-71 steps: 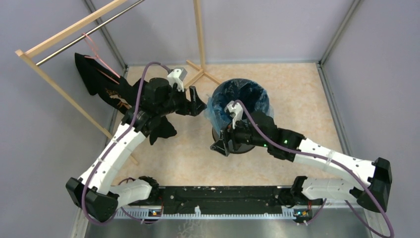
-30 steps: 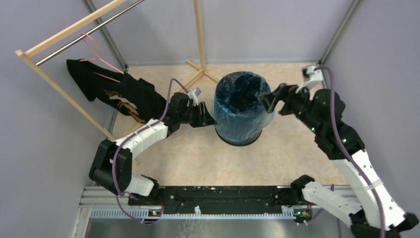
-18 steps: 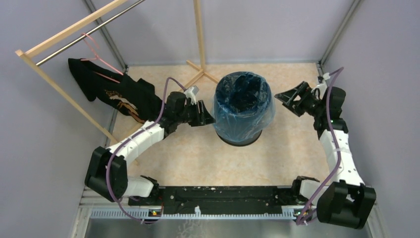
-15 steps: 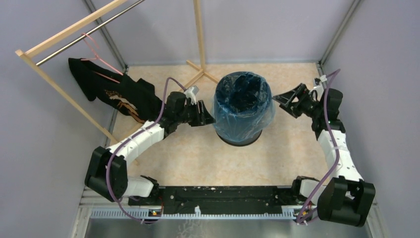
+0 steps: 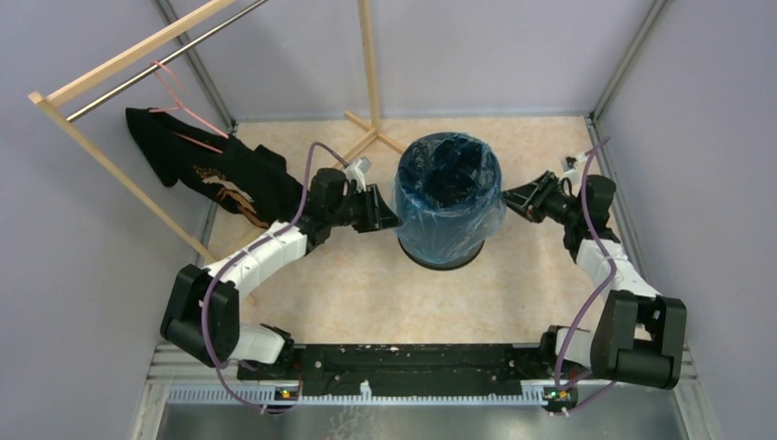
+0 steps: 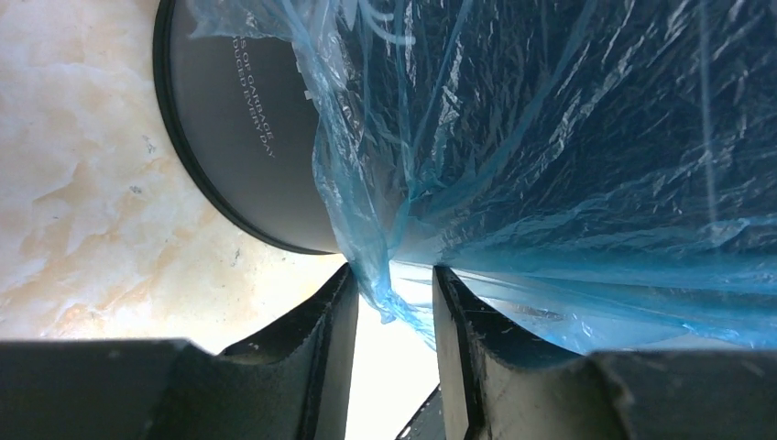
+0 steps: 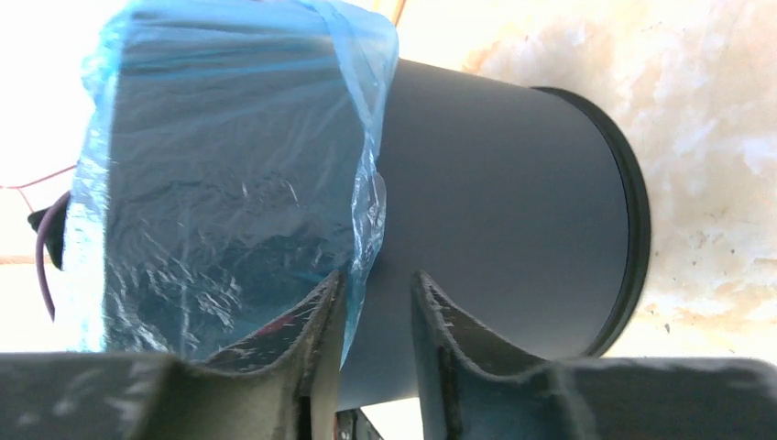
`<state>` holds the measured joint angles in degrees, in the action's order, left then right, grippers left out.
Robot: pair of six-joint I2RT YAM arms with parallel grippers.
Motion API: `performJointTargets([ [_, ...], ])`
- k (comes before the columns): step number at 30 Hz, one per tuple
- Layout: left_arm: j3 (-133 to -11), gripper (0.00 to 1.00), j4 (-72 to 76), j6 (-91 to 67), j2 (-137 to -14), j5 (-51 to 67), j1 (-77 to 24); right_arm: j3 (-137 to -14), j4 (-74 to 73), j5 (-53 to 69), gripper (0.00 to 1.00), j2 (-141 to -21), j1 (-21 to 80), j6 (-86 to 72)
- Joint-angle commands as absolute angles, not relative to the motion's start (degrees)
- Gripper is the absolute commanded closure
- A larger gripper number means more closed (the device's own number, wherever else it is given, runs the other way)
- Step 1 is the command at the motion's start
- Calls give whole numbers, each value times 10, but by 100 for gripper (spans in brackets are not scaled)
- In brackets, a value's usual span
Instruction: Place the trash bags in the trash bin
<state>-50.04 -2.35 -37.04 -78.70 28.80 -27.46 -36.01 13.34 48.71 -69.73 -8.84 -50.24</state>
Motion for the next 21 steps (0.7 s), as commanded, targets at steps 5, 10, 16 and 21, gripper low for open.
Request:
performJointTargets([
  [5, -490, 62, 26, -380, -799, 301, -274, -316, 259, 507, 100, -724, -78, -517],
  [10, -485, 68, 32, -382, -807, 302, -274, -288, 257, 498, 100, -761, -75, -493],
  [16, -482, 75, 37, -380, -816, 301, -275, -285, 212, 456, 100, -767, -68, -439],
  [21, -480, 82, 31, -372, -817, 295, -275, -304, 147, 414, 100, -775, -61, -383],
])
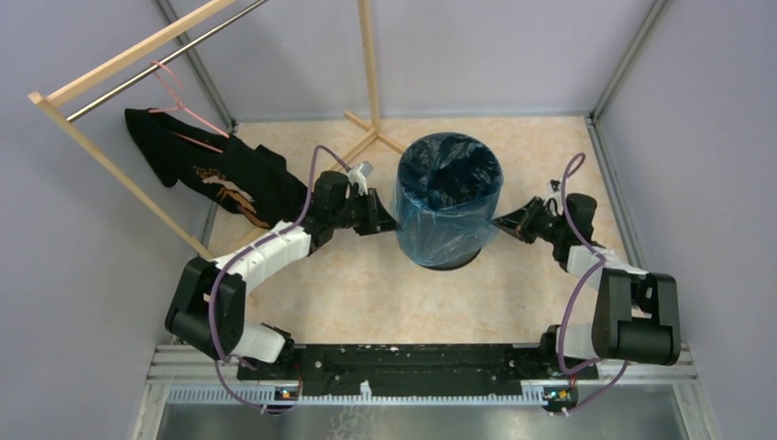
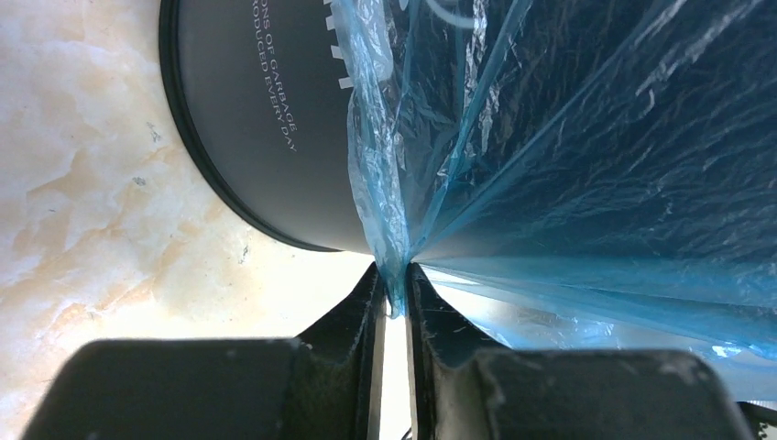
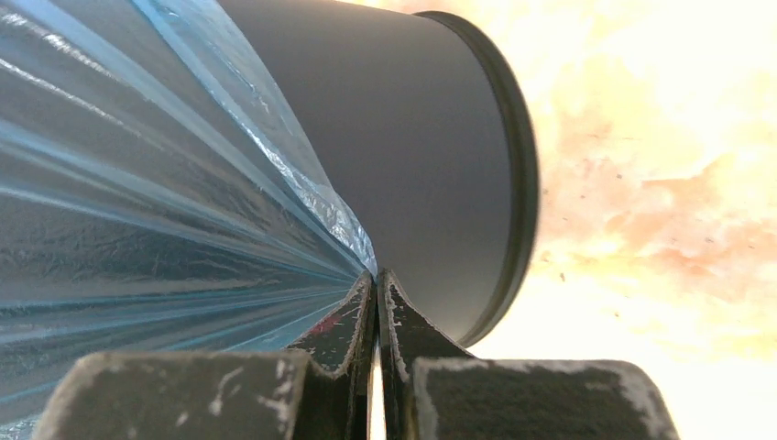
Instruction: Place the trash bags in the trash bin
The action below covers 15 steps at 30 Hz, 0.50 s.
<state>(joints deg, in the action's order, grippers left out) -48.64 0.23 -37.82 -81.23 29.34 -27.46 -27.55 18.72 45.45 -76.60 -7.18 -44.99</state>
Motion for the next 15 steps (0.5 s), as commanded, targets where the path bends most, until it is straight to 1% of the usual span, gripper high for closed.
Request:
performJointTargets([
  [1, -480, 82, 27, -369, -816, 291, -275, -309, 133, 405, 100, -775, -59, -373],
  [3, -480, 83, 16, -358, -809, 276, -275, -324, 87, 371, 100, -774, -54, -341],
  [5, -486, 83, -15, -339, -800, 250, -275, -357, -7, 284, 89, -772, -47, -305],
  [6, -490, 84, -34, -322, -793, 233, -275, -378, -61, 241, 81, -770, -42, -288],
  [7, -496, 84, -59, -310, -786, 216, -275, -398, -114, 191, 76, -764, -37, -272],
  [9, -503, 83, -82, -290, -770, 191, -275, -430, -165, 144, 67, -745, -35, -255],
  [12, -510, 74, -109, -273, -745, 173, -275, -479, -226, 59, 52, -677, -32, -241],
  [15, -512, 64, -122, -270, -728, 174, -275, -548, -273, -18, 40, -627, -15, -222],
])
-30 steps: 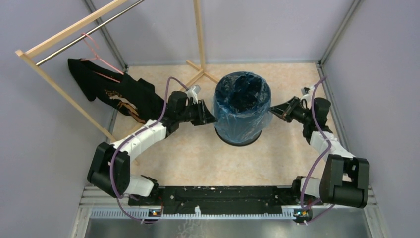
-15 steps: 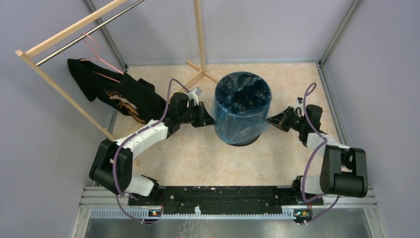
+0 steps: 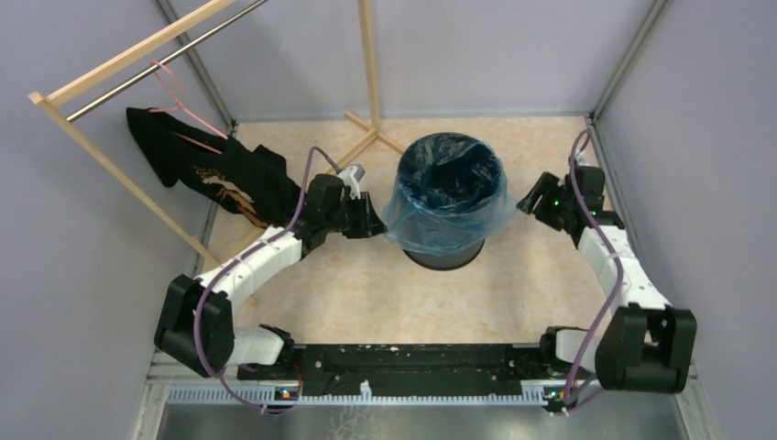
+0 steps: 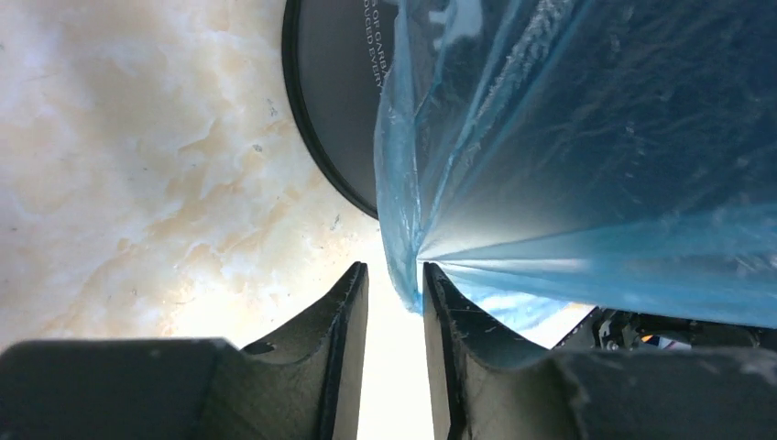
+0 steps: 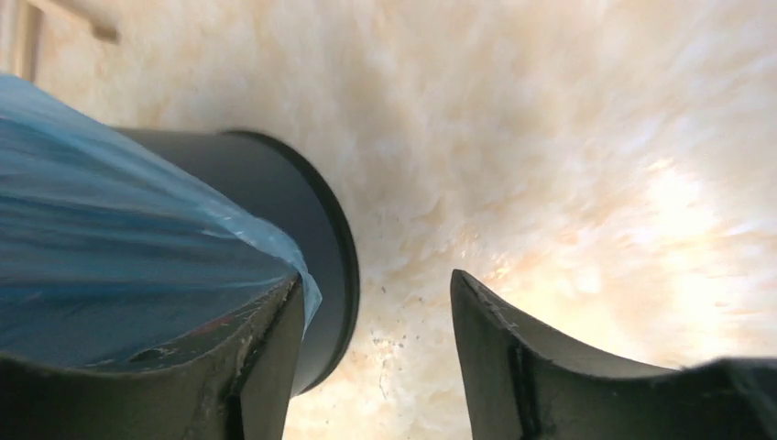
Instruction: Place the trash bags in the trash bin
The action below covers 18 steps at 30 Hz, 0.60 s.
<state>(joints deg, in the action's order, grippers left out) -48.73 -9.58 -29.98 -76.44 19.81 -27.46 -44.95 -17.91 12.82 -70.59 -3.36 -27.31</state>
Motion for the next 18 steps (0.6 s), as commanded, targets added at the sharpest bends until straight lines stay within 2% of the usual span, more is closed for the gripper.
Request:
performJointTargets([
  [1, -512, 61, -123, -270, -723, 177, -275, -585, -283, -28, 36, -619, -6, -213],
  [5, -521, 53, -137, -261, -705, 174, -275, -698, -330, -73, 29, -623, 85, -173],
  [8, -531, 50, -150, -251, -693, 166, -275, -755, -364, -88, 19, -643, 157, -160],
  [14, -537, 46, -169, -246, -661, 166, -275, -727, -350, -14, 20, -612, 160, -190],
  [18, -544, 44, -173, -245, -642, 172, -275, -765, -344, 22, 29, -616, 204, -185],
])
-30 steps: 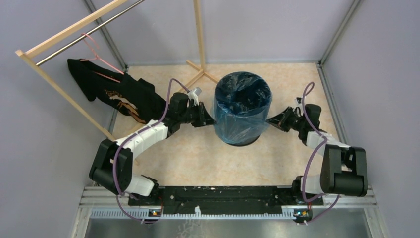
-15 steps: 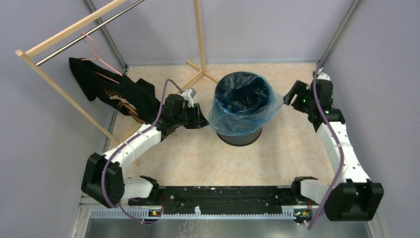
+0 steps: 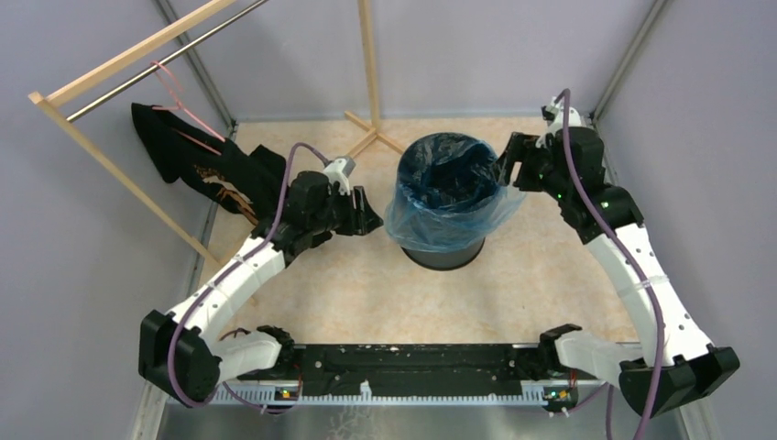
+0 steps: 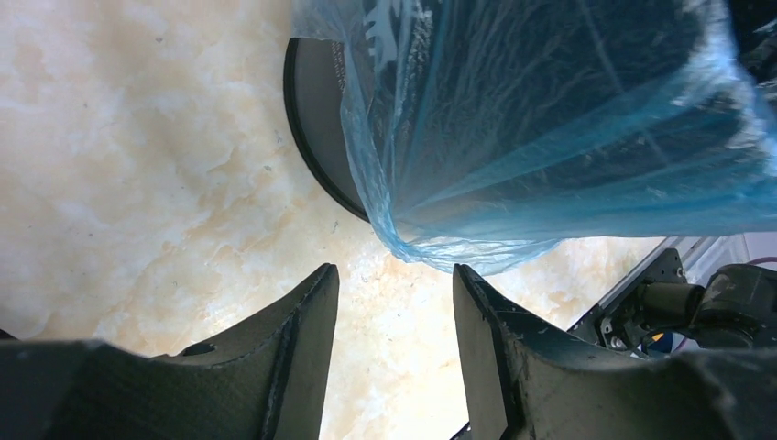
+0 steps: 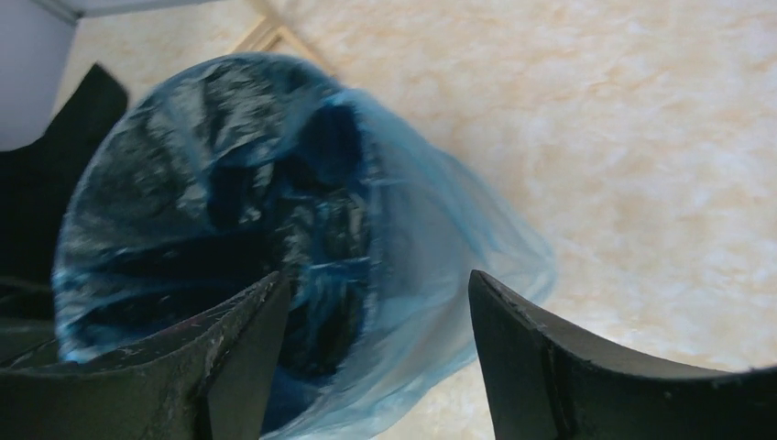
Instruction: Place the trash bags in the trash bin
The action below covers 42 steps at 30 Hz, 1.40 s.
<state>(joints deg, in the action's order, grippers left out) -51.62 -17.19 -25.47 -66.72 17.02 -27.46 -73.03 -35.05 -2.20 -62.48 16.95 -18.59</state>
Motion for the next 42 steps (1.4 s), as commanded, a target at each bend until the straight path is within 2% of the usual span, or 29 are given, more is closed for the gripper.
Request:
performJointTargets([
  [1, -546, 44, -173, -246, -638, 172, -275, -777, -348, 37, 30, -628, 214, -186],
  [4, -545, 41, -164, -255, -624, 177, -275, -806, -370, 96, 32, -682, 253, -179],
  [10, -543, 38, -158, -262, -603, 179, -275, -861, -440, 56, 33, -785, 367, -137],
  [13, -542, 38, -165, -258, -598, 169, -275, -872, -476, 57, 39, -813, 404, -127],
  [15, -541, 38, -164, -257, -597, 167, -275, -862, -489, 62, 42, -816, 417, -124],
  [20, -537, 37, -144, -262, -607, 174, -274, -859, -516, 90, 62, -822, 418, -109],
  [23, -535, 38, -127, -273, -620, 191, -275, -868, -543, 113, 64, -832, 418, -98],
  [26, -542, 38, -124, -276, -626, 204, -274, -867, -553, 192, 64, -816, 418, -92],
  [29, -542, 38, -125, -265, -617, 191, -275, -846, -549, 281, 61, -782, 418, -98],
  [31, -540, 37, -130, -255, -610, 172, -275, -842, -556, 278, 60, -762, 419, -92],
  [35, -539, 34, -139, -245, -613, 159, -275, -887, -557, 84, 42, -749, 421, -105],
  [38, -542, 33, -142, -248, -613, 172, -275, -920, -554, -35, 35, -783, 421, -112],
  [42, -543, 27, -165, -246, -596, 170, -275, -927, -541, -74, 26, -834, 421, -99],
])
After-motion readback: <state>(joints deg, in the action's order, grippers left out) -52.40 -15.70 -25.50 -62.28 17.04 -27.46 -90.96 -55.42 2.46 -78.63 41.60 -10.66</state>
